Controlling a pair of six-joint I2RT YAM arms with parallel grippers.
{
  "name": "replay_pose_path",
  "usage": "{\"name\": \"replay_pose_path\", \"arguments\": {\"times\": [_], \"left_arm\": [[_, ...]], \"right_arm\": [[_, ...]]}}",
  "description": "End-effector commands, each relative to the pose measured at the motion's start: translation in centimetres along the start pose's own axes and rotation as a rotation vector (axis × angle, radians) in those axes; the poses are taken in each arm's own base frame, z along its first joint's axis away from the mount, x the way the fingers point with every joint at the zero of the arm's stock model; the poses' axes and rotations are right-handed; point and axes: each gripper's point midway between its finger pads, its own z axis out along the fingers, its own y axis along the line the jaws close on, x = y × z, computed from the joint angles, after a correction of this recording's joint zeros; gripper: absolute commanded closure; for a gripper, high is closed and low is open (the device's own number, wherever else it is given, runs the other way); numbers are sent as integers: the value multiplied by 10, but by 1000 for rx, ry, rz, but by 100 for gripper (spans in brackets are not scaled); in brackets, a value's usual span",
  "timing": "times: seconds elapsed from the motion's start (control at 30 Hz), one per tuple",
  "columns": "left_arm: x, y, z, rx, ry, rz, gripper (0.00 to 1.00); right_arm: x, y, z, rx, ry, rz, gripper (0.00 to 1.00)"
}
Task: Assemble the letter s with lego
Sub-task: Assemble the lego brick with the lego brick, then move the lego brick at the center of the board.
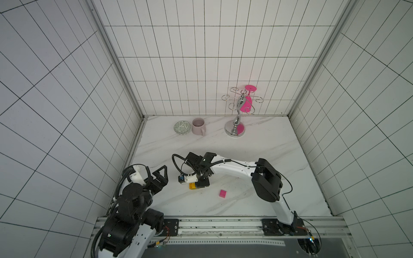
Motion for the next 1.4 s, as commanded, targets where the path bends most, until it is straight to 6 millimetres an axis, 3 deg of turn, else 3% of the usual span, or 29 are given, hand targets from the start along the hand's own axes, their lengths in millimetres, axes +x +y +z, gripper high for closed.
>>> {"name": "replay_pose_path", "arguments": {"times": [0.0, 0.47, 0.67, 1.07, 1.37], "left_arm": [[-6, 1, -6, -2, -32, -16, 1], [-6, 1, -6, -2, -30, -16, 1], [-7, 0, -7, -1, -35, -17, 1], [-6, 0, -7, 2, -32, -16, 1], [-6, 0, -8, 5, -34, -17, 1]], "right_arm": [[5, 9, 17, -35, 52, -9, 78], [3, 3, 16, -33, 100, 87, 78], [0, 10, 16, -90, 116, 138, 80], [-5, 21, 14, -63, 61, -8, 81], [2, 27, 18, -84, 95, -44, 81]]}}
